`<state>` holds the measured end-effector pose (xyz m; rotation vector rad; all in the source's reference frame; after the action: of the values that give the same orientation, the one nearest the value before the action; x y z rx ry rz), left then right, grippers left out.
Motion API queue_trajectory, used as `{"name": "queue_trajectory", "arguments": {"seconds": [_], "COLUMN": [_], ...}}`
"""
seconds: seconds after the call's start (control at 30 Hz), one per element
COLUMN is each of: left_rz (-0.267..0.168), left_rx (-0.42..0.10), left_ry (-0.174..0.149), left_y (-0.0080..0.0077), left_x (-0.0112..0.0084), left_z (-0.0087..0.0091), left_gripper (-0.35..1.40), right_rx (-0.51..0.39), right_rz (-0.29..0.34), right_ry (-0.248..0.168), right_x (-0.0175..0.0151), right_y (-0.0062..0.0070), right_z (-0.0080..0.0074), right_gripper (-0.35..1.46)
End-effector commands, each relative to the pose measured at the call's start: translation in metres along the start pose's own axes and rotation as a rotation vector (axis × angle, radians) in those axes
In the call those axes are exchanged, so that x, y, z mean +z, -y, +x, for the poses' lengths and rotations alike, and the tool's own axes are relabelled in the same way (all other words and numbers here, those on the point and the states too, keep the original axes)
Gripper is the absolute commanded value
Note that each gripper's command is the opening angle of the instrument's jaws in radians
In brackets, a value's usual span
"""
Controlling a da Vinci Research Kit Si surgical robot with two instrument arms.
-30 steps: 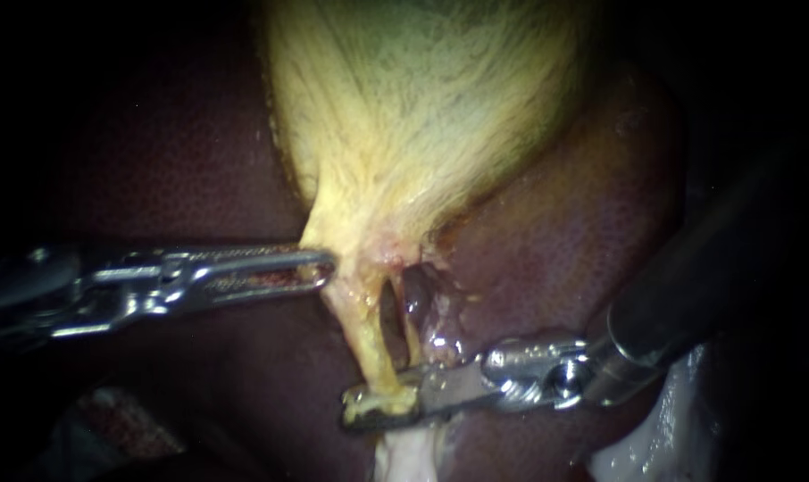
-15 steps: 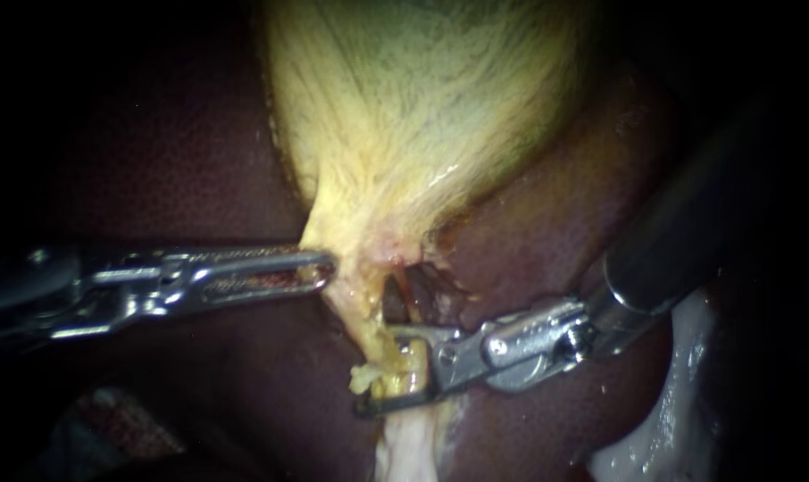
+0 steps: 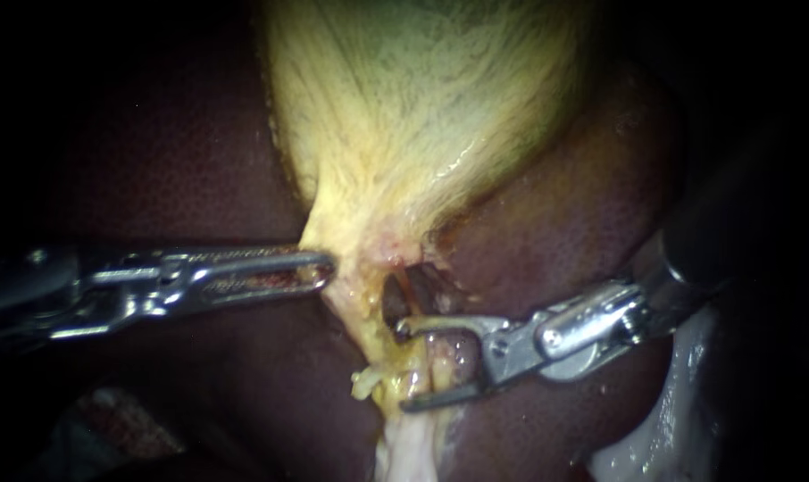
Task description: Going back first clip left tube
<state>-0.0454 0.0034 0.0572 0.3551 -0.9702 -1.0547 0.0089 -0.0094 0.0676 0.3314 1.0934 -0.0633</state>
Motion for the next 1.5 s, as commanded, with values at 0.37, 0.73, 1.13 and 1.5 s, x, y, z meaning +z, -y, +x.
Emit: {"name": "queue_trajectory", "arguments": {"seconds": [0.37,0.73,1.13,1.5], "left_rz": [0.001,0.0,-0.004,0.015], "left_rx": [0.0,0.002,0.009,0.023], "left_ry": [0.0,0.0,0.005,-0.007], "left_y": [-0.0006,-0.0017,-0.0024,-0.0016], "left_x": [0.0008,0.0018,0.0049,0.0079], "left_z": [0.0001,0.0004,0.0018,0.004], "left_gripper": [-0.21,-0.21,-0.21,-0.21], "right_rx": [-0.093,-0.136,-0.136,-0.129], "right_rz": [-0.051,-0.069,-0.076,-0.086], "right_ry": [0.023,0.012,-0.026,-0.045], "right_x": [-0.0066,-0.0092,-0.0116,-0.0119], "right_y": [-0.0005,-0.0008,-0.0011,-0.0016], "right_z": [0.0024,0.0042,0.0053,0.0057], "right_gripper": [0.6,0.6,0.6,0.6]}}
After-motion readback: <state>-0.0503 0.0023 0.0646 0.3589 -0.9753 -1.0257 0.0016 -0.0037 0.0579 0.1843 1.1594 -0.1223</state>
